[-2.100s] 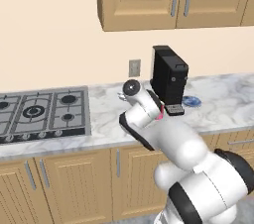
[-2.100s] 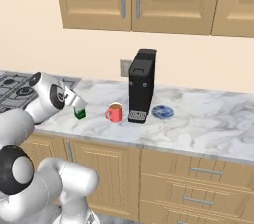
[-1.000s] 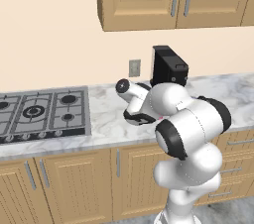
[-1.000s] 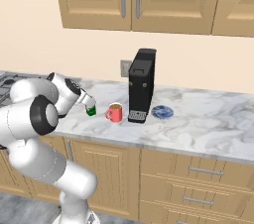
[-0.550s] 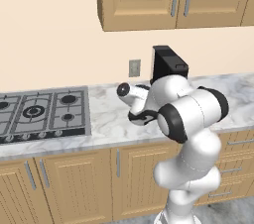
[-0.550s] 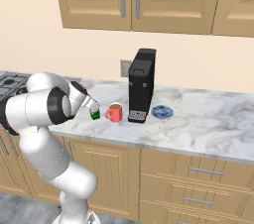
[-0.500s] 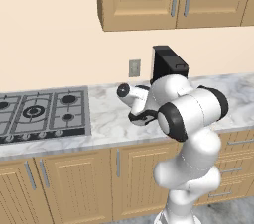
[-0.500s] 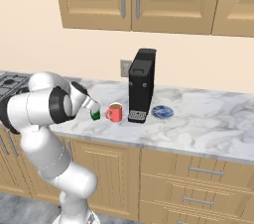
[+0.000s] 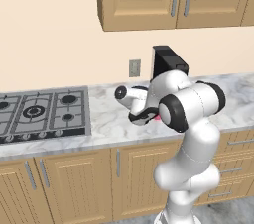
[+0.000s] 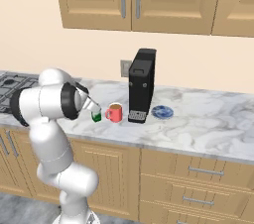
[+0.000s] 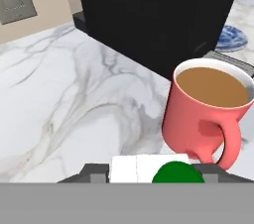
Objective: Take a sugar cube from the saucer and place it inside the coffee. Then, grab milk from the fridge and place it next to the coffee on the counter to sweeten the coffee.
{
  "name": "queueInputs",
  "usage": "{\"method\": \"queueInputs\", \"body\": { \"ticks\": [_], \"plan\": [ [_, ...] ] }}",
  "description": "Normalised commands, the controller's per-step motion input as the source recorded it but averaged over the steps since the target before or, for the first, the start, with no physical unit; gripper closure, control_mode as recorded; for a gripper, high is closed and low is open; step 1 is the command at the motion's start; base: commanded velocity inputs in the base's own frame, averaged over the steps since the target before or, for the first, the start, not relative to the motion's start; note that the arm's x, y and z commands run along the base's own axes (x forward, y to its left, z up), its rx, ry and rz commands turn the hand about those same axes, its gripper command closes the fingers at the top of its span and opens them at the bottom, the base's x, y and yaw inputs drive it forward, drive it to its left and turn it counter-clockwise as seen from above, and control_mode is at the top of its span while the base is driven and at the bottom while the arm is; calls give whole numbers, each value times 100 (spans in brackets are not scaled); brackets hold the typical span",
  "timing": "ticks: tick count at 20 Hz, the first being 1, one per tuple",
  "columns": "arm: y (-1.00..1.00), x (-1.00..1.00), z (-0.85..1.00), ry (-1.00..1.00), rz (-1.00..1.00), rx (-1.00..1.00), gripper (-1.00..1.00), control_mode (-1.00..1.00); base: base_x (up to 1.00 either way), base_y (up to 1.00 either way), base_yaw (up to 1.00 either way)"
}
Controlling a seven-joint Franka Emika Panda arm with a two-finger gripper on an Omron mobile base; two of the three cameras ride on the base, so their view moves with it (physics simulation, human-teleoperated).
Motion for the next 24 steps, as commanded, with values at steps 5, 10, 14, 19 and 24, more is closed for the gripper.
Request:
{"method": "queueInputs", "body": {
  "ticks": [5, 10, 14, 19, 24],
  "plan": [
    [0, 4, -3, 0, -1, 0, -100, -100, 0, 0, 0],
    [0, 0, 0, 0, 0, 0, -100, -100, 0, 0, 0],
    [0, -5, 5, -6, 0, 0, -100, -100, 0, 0, 0],
    [0, -6, 16, -9, 0, 0, -100, -100, 0, 0, 0],
    [0, -5, 48, -13, 0, 0, -100, -100, 0, 0, 0]
  ]
}}
